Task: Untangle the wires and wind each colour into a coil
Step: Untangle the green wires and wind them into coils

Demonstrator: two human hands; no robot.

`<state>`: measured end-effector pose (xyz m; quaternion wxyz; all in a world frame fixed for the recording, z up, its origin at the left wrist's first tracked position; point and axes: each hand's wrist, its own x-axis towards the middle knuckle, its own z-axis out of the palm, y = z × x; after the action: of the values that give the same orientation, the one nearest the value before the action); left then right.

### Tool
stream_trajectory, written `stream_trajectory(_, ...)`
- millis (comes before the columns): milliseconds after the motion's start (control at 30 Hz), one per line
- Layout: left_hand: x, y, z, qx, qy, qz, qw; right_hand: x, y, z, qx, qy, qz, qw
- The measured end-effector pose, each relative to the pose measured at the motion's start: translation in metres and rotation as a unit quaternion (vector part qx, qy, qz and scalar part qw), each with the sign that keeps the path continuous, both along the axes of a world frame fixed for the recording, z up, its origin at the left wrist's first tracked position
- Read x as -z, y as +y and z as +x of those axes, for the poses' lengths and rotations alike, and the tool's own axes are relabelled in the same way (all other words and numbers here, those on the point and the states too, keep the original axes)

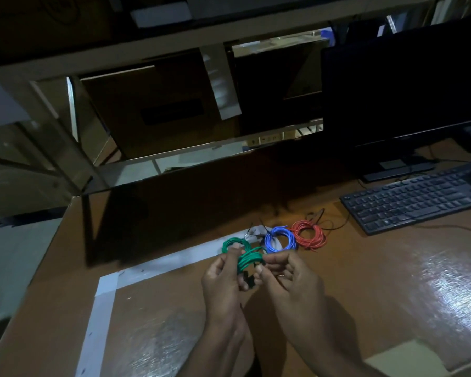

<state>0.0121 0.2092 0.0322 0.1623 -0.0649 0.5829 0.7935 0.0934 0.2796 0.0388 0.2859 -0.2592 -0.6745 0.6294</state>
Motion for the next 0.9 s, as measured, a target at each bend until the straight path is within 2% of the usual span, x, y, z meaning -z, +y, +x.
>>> stream_trajectory(133, 0.0, -0.001, 0.001, 0.007, 0.014, 0.012, 1.0, 0.001, 0.004, 0.0, -0.008, 0.003, -0.029, 1.0)
stream_trajectory(300, 0.0, -0.001, 0.0, -0.012, 0.063, -0.016, 0.998, 0.005, 0.004, -0.003, -0.043, -0.018, -0.091, 0.995)
stream_trajectory(433, -0.001, -0.001, 0.002, -0.013, 0.085, -0.034, 0.996, 0.006, 0.006, -0.003, -0.07, -0.065, -0.102, 0.99)
stream_trajectory(567, -0.004, -0.001, 0.004, -0.015, 0.11, -0.051, 0.992, 0.001, 0.009, -0.004, -0.053, -0.103, -0.089, 0.989)
stream_trajectory(900, -0.008, 0.003, 0.012, -0.037, 0.136, -0.052, 0.989, -0.006, 0.002, -0.007, 0.019, -0.035, -0.096, 0.995)
